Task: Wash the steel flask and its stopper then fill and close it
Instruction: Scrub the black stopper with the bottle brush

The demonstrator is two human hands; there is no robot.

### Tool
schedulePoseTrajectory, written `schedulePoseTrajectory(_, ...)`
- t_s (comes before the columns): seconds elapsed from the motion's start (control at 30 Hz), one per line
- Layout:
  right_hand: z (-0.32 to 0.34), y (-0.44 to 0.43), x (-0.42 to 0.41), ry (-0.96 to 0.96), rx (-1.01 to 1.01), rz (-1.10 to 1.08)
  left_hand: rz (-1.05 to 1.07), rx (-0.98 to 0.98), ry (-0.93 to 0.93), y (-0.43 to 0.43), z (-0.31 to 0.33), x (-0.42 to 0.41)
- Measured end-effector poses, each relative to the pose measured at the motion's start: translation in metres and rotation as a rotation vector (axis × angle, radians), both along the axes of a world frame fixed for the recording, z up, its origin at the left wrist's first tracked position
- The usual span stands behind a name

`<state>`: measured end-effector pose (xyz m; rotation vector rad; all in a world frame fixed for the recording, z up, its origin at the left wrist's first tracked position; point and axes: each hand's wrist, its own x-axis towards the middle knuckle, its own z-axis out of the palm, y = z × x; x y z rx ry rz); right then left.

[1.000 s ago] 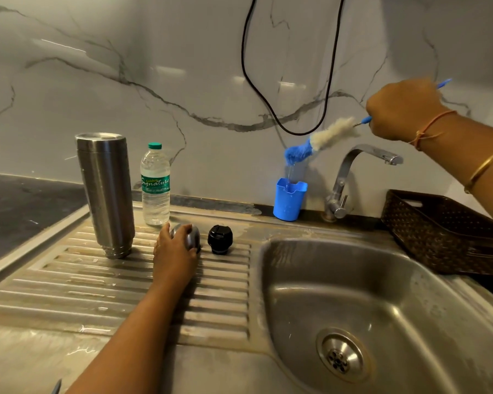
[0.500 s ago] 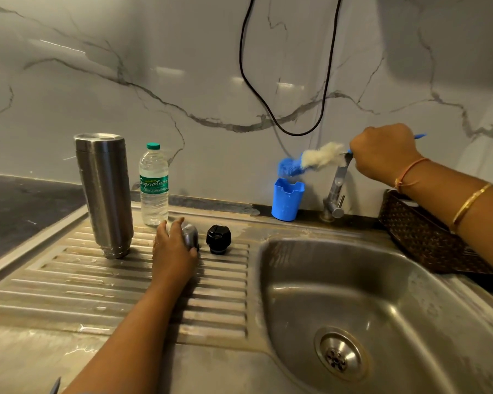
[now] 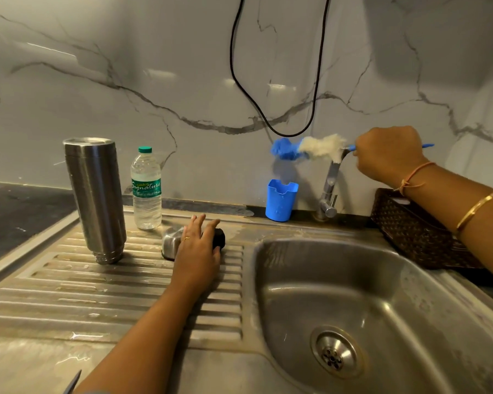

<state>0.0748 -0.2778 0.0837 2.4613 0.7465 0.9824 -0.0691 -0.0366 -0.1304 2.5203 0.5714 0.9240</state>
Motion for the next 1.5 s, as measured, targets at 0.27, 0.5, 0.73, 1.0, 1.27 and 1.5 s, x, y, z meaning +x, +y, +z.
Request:
schedulePoseTrajectory(0.27,-0.027,-0.007,-0.005,-0.021,-0.139,-0.027,-0.082,0.078,0.13,-0.001,-0.011,0.016)
schedulePoseTrajectory(0.5,-0.016,-0.016,-0.004,-0.04,-0.111,-0.06,-0.021,0.094,0.089,0.002,-0.006,0.016)
schedulePoseTrajectory(0.73,-0.039,-0.038,-0.006,0.096,0.179,-0.009,0.008,0.013,-0.069,-0.004,0.004,0.006)
schedulePoseTrajectory(1.0,-0.088,-0.084,-0.057,0.394,0.374,0.028,-0.348,-1.12,-0.428,-0.027,0.011,0.01)
schedulePoseTrajectory(1.27,-0.136,-0.108,-0.075,0.801,0.628,0.225,-0.709,-1.934,-0.463,-0.064,0.032,0.011)
schedulePoseTrajectory(1.5,-0.153,-0.093,-0.092,0.96,0.682,0.279,-0.67,-2.017,-0.634,-0.104,0.034,0.048)
